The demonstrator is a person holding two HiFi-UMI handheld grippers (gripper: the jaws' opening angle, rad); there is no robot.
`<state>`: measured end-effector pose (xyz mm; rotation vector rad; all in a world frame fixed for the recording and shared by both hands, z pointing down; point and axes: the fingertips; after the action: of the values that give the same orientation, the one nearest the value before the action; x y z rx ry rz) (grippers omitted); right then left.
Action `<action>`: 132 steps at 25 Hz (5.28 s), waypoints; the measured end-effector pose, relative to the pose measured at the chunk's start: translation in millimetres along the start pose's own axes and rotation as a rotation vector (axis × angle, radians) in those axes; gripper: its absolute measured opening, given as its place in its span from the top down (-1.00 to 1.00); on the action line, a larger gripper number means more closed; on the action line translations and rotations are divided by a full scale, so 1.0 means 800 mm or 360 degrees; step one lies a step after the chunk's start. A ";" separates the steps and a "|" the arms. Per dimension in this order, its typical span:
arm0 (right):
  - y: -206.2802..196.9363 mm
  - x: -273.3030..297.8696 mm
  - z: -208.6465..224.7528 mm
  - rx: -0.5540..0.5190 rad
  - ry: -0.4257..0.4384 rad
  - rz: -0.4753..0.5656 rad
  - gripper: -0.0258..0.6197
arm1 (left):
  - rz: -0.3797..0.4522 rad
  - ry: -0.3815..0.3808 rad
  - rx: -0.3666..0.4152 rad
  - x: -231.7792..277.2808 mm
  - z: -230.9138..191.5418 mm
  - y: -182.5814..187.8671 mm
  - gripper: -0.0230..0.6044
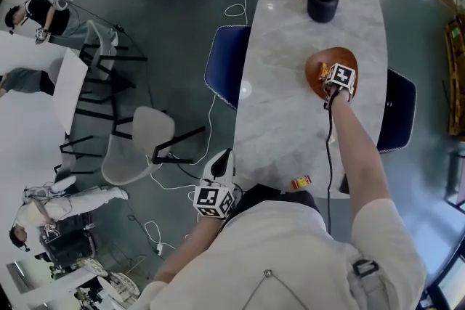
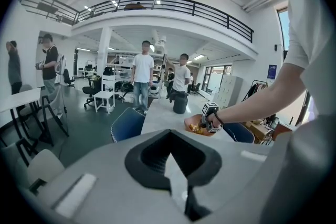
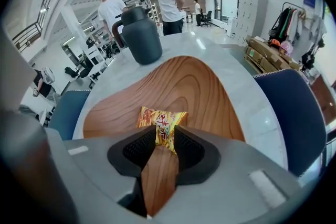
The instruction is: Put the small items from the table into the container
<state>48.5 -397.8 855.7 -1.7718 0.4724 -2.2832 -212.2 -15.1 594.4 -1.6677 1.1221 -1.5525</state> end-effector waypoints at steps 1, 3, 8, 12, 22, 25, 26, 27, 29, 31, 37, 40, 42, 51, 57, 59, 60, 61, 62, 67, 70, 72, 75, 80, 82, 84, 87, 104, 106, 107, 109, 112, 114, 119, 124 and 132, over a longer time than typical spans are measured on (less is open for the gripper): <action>0.002 -0.001 -0.001 0.0009 0.0008 0.0005 0.49 | 0.0007 -0.0002 0.0002 0.000 -0.001 0.002 0.91; 0.005 -0.006 0.000 0.0032 0.0018 0.0031 0.48 | 0.0019 -0.0013 0.0005 0.001 -0.002 0.006 0.91; 0.023 -0.053 -0.006 0.0037 0.0049 0.0219 0.54 | 0.0066 -0.0047 0.0016 -0.001 -0.002 0.018 0.91; 0.048 -0.121 -0.021 0.0046 0.0161 0.0441 0.59 | 0.0126 -0.0107 0.0047 0.006 0.007 0.034 0.91; 0.023 -0.380 -0.078 -0.0243 0.0447 0.1115 0.83 | 0.0323 -0.0343 0.0030 0.014 0.061 0.087 0.91; -0.019 -0.443 -0.096 -0.0378 0.0475 0.1244 0.83 | 0.0337 -0.0435 0.0055 0.022 0.088 0.100 0.91; -0.033 -0.462 -0.100 -0.0414 0.0488 0.1287 0.83 | 0.0347 -0.0468 0.0066 0.025 0.099 0.104 0.91; -0.046 -0.480 -0.103 -0.0444 0.0502 0.1327 0.83 | 0.0360 -0.0501 0.0078 0.026 0.110 0.109 0.91; -0.070 -0.510 -0.106 -0.0484 0.0516 0.1386 0.84 | 0.0391 -0.0561 0.0097 0.028 0.130 0.119 0.91; -0.087 -0.531 -0.103 -0.0502 0.0503 0.1423 0.84 | 0.0419 -0.0611 0.0112 0.029 0.147 0.128 0.91; -0.107 -0.555 -0.076 -0.0464 0.0445 0.1464 0.84 | 0.0464 -0.0746 0.0145 0.038 0.190 0.142 0.91; -0.112 -0.553 -0.064 -0.0422 0.0423 0.1453 0.83 | 0.0464 -0.0794 0.0150 0.043 0.206 0.143 0.91; -0.115 -0.552 -0.061 -0.0415 0.0413 0.1442 0.83 | 0.0459 -0.0813 0.0155 0.046 0.213 0.144 0.91; -0.121 -0.535 -0.052 -0.0374 0.0406 0.1366 0.83 | 0.0591 -0.1103 0.0174 0.025 0.250 0.163 0.92; -0.125 -0.523 -0.055 -0.0394 0.0403 0.1324 0.83 | 0.0579 -0.1079 0.0181 0.028 0.249 0.161 0.91; -0.127 -0.520 -0.054 -0.0399 0.0401 0.1310 0.83 | 0.0566 -0.1057 0.0187 0.030 0.246 0.158 0.91; -0.127 -0.517 -0.053 -0.0399 0.0400 0.1304 0.83 | 0.0561 -0.1047 0.0191 0.031 0.245 0.157 0.91; -0.128 -0.515 -0.051 -0.0398 0.0397 0.1298 0.83 | 0.0555 -0.1036 0.0196 0.032 0.244 0.155 0.91; -0.129 -0.513 -0.048 -0.0396 0.0392 0.1292 0.83 | 0.0549 -0.1025 0.0200 0.033 0.243 0.154 0.91; -0.130 -0.505 -0.043 -0.0474 0.0388 0.1298 0.83 | 0.0515 -0.0965 0.0208 0.039 0.236 0.149 0.91; -0.136 -0.486 -0.037 -0.0534 0.0373 0.1254 0.83 | 0.0502 -0.0937 0.0210 0.039 0.233 0.147 0.91; -0.147 -0.457 -0.026 -0.0568 0.0346 0.1161 0.83 | 0.0489 -0.0917 0.0209 0.040 0.230 0.142 0.91; -0.168 -0.402 -0.007 -0.0618 0.0321 0.0952 0.83 | 0.0457 -0.0871 0.0197 0.042 0.222 0.133 0.91; -0.211 -0.316 0.015 -0.0763 0.0323 0.0670 0.57 | 0.0385 -0.0767 0.0169 0.043 0.202 0.109 0.91; -0.231 -0.278 0.024 -0.0796 0.0331 0.0533 0.43 | 0.0357 -0.0721 0.0159 0.042 0.192 0.100 0.91; -0.253 -0.240 0.031 -0.0808 0.0353 0.0369 0.34 | 0.0326 -0.0677 0.0149 0.040 0.182 0.090 0.91; -0.286 -0.190 0.041 -0.0823 0.0377 0.0123 0.20 | 0.0277 -0.0607 0.0129 0.038 0.168 0.073 0.91; -0.321 -0.087 0.054 -0.1181 0.0306 -0.0263 0.04 | 0.0165 -0.0321 0.0067 0.020 0.124 0.032 0.91; -0.321 -0.088 0.052 -0.1197 0.0296 -0.0262 0.17 | 0.0169 -0.0300 0.0069 0.017 0.119 0.032 0.91; -0.321 -0.089 0.050 -0.1211 0.0293 -0.0260 0.43 | 0.0172 -0.0289 0.0071 0.016 0.118 0.033 0.91; -0.318 -0.091 0.045 -0.1233 0.0306 -0.0249 0.43 | 0.0179 -0.0270 0.0078 0.015 0.115 0.034 0.91; -0.308 -0.102 0.034 -0.1219 0.0327 -0.0186 0.43 | 0.0193 -0.0270 0.0087 0.015 0.115 0.037 0.91; -0.296 -0.116 0.025 -0.1189 0.0330 -0.0115 0.43 | 0.0206 -0.0285 0.0095 0.015 0.117 0.040 0.91; -0.252 -0.179 -0.007 -0.1081 0.0360 0.0150 0.43 | 0.0277 -0.0305 0.0133 0.020 0.119 0.055 0.91; -0.210 -0.268 -0.029 -0.0949 0.0386 0.0375 0.43 | 0.0358 -0.0332 0.0164 0.027 0.125 0.076 0.91; -0.162 -0.396 -0.032 -0.0732 0.0386 0.0735 0.43 | 0.0429 -0.0394 0.0179 0.043 0.145 0.104 0.91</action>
<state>107.9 -161.0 613.8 -1.3468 1.3856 -2.1619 -114.8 -97.9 522.6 -1.5150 1.0584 -1.1827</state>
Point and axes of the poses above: the fingertips, and each gripper's own axes: x forward along the fingers, z to its right, y out of its top, and after that the axes turned 4 degrees about y, right-handed
